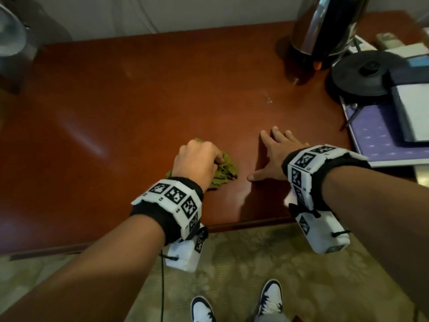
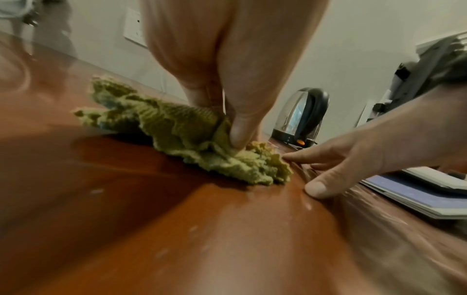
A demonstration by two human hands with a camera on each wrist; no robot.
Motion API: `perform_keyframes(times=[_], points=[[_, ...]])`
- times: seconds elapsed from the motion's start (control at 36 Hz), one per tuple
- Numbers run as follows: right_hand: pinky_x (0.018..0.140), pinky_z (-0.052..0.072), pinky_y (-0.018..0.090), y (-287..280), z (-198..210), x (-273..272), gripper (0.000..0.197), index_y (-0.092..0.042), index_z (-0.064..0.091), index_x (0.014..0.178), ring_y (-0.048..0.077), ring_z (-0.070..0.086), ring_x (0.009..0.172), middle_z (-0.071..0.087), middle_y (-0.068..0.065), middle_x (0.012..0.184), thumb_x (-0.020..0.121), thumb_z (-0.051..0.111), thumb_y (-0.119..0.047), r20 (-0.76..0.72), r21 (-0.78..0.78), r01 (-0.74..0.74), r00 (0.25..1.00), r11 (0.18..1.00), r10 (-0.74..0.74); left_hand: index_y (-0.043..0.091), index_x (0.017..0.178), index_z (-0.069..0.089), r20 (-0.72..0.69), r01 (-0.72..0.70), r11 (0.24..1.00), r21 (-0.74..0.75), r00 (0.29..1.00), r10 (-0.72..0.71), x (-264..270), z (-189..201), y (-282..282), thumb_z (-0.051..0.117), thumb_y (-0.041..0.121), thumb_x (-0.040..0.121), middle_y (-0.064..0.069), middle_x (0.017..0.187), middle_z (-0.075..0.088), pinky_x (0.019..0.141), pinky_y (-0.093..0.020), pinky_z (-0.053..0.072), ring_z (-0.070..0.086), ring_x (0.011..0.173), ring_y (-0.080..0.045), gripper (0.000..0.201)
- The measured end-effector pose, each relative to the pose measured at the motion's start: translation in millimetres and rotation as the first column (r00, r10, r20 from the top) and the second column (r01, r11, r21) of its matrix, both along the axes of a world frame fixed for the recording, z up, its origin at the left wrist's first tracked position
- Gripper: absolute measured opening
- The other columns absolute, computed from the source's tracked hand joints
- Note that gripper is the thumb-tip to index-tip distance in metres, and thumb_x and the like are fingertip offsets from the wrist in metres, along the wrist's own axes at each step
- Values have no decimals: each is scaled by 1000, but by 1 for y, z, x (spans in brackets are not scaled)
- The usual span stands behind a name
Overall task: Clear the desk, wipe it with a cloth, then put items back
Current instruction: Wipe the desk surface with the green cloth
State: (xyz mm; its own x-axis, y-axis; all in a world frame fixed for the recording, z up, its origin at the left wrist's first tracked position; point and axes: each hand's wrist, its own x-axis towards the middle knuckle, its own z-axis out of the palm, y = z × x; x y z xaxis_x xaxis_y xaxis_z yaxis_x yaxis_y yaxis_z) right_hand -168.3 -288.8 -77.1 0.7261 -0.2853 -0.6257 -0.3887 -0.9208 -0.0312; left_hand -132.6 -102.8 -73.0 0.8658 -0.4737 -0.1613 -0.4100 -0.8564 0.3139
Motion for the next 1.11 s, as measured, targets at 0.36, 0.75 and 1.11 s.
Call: perform_keyframes(times=[0.36,0.75,1.11], points=[[112,12,60,-50,-10,24,141,-26,-17,151,25,-16,146,-23,-9,158,55,76,-72,29,101,66,997,993,-69,19,114,67,83,12,997,77,996,-18,48,4,-106,57,9,93,-13,115,62,85,-44,47,53,108,-39,25],[113,2,58,-55,-13,25,138,-28,-22,150,23,-24,144,-30,-11,154,61,80,-60,-6,190,97,995,977,-98,16,121,65,170,66,989,130,982,-87,113,5,-208,53,11,95,-18,119,60,81,-42,47,53,110,-40,29],[112,6,59,-57,-11,23,139,-27,-16,151,24,-20,145,-27,-11,156,58,78,-67,24,201,71,997,977,-77,27,116,64,140,145,952,271,972,-188,46,8,-130,51,14,95,-6,114,63,75,-39,42,56,106,-34,28]])
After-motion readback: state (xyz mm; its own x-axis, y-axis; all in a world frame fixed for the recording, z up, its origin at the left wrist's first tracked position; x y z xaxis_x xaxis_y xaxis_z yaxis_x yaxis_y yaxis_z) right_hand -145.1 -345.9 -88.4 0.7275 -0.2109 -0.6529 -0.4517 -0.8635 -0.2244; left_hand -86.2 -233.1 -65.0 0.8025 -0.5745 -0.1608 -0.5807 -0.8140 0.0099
